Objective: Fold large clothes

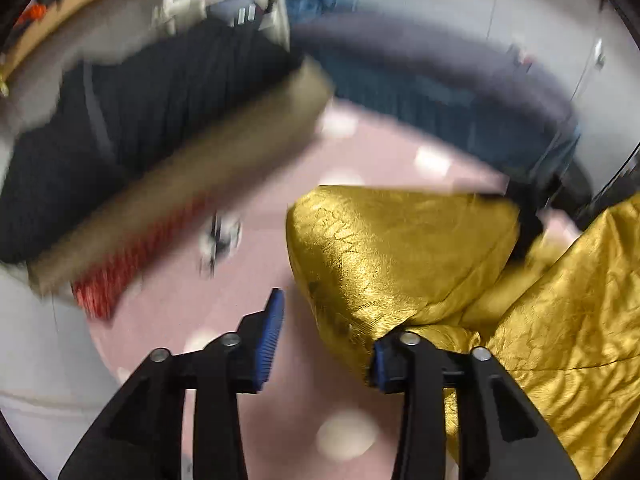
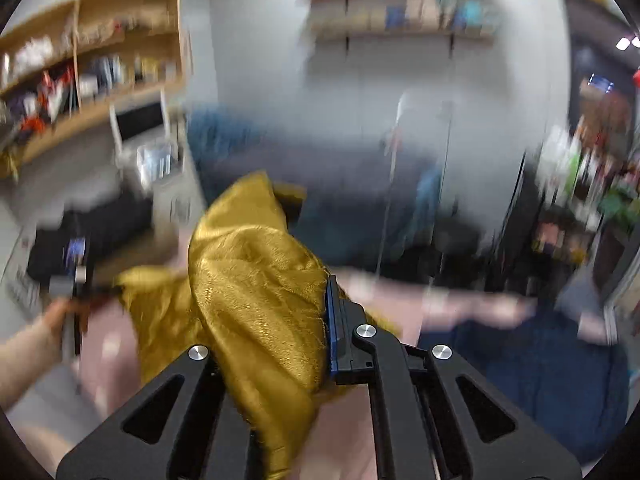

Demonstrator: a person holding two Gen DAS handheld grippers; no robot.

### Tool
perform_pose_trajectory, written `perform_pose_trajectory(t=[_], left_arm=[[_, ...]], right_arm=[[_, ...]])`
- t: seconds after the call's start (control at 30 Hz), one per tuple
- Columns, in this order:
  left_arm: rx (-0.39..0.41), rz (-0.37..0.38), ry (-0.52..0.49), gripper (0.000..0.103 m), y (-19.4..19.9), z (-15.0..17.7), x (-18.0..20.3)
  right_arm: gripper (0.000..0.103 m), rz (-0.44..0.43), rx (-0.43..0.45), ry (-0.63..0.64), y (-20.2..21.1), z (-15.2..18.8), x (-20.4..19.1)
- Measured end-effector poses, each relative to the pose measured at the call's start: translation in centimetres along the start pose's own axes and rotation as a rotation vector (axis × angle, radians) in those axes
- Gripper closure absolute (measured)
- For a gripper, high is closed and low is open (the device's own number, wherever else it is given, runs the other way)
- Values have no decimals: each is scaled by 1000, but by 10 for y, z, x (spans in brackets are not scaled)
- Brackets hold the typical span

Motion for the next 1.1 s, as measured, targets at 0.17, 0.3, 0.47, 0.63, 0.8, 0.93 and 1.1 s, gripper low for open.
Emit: perform_pose_trajectory(t=[0.17, 0.3, 0.47, 0.63, 0.8, 0.93, 1.1], left_arm=[[-251, -64, -69, 50, -59, 111, -16], [-150, -94, -107, 20, -27, 129, -17], [-13, -60, -161, 12, 16, 118, 0], [1, 19, -196, 12, 36, 122, 41], [-18, 45, -276, 12, 42, 155, 66], [-60, 41, -285, 12, 37, 176, 56], [-89, -24, -261, 12, 29, 184, 22]], right_arm=[[88, 42, -542, -172, -80, 181, 24], [51, 166, -617, -147, -80, 216, 29], [25, 145, -319, -110, -54, 149, 15], [25, -17, -342, -58, -95, 129, -15], [25, -176, -451, -151, -161, 161, -49], [27, -149, -593, -285, -216, 214, -45], [52, -71, -696, -280, -244, 263, -33]])
Point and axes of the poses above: each gripper's, at about its wrist camera, not at the fingertips, and y roughly against the way its jaws point, x to its right, z to its underside, the point moved 7 cm from there along -y, roughly the way its jaws point, and after that the axes turned 13 degrees about -z, right-handed, at the moved point
